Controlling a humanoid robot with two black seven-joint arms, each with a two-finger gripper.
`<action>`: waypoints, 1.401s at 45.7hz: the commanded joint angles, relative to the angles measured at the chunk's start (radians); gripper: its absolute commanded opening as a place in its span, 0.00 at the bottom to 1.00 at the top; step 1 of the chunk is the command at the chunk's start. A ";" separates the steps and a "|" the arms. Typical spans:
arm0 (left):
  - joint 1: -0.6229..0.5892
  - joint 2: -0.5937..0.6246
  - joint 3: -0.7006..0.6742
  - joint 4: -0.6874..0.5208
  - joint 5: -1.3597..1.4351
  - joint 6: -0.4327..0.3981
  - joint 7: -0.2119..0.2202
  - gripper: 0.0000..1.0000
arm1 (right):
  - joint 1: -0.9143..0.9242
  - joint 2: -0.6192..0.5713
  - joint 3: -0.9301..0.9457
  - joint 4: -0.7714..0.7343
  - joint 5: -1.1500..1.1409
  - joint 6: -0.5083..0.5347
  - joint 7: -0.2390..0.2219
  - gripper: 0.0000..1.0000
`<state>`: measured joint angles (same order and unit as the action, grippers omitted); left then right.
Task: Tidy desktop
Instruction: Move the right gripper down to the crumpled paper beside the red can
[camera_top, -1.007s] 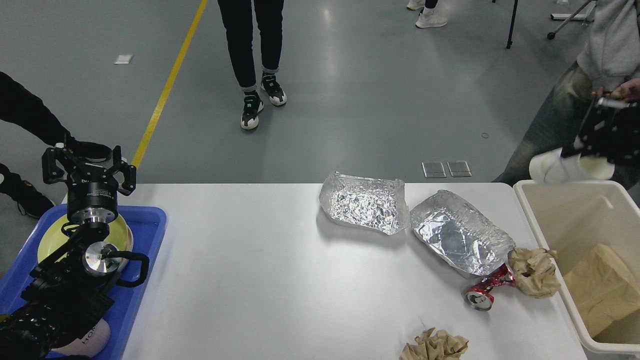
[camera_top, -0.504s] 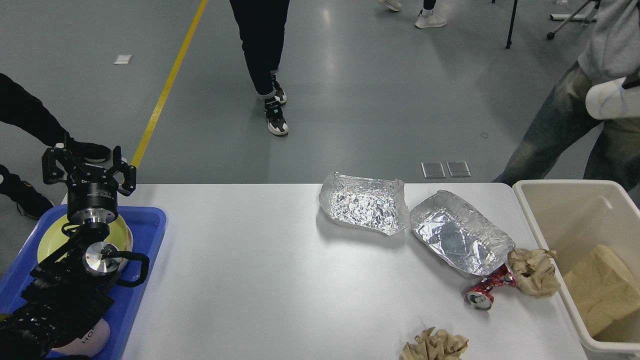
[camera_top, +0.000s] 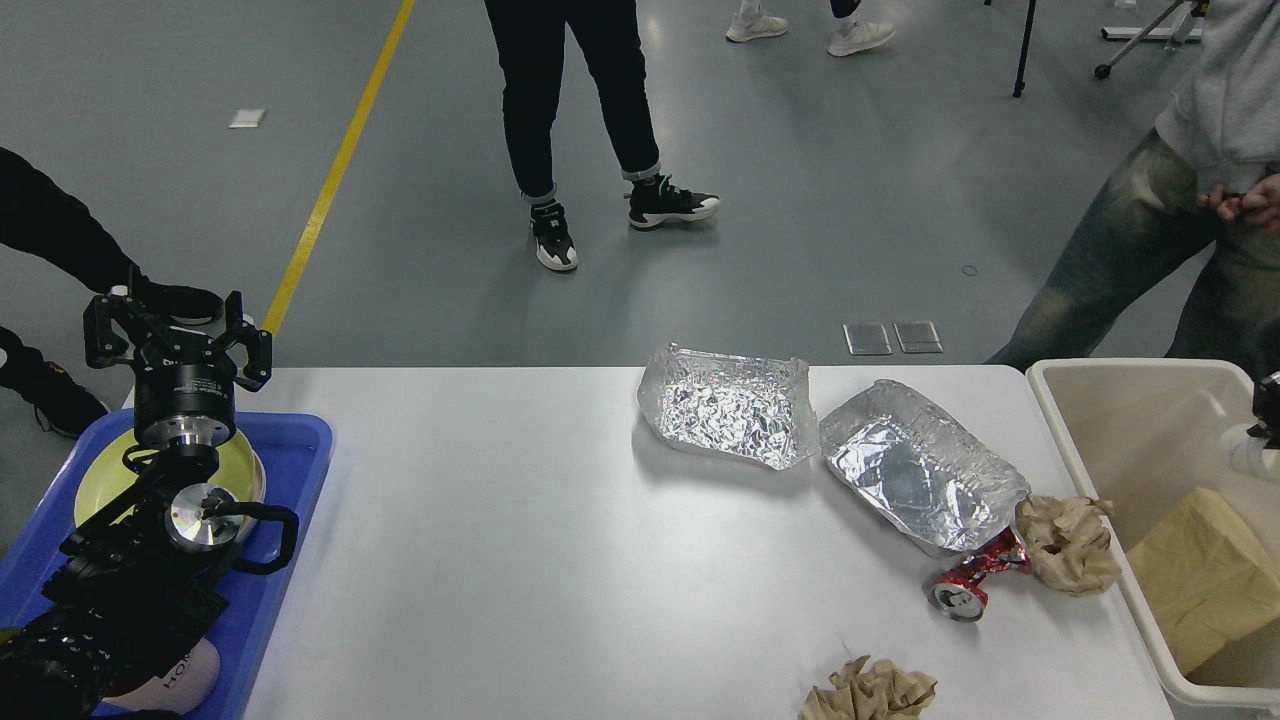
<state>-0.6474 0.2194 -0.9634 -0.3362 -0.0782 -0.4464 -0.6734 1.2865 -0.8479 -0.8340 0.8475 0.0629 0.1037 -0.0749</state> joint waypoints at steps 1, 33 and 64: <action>0.000 0.000 0.000 0.000 0.000 0.000 0.000 0.96 | -0.147 0.067 0.036 -0.091 0.000 -0.035 0.000 1.00; 0.000 0.000 0.000 0.000 0.000 0.000 0.000 0.96 | 0.488 0.162 -0.322 0.301 0.014 0.076 0.000 1.00; -0.002 0.000 0.002 0.000 0.000 0.000 0.000 0.96 | 0.699 0.247 -0.495 0.375 0.015 0.591 0.001 1.00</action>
<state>-0.6474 0.2194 -0.9627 -0.3362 -0.0782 -0.4464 -0.6734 2.1684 -0.5993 -1.3473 1.2693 0.0718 0.7477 -0.0755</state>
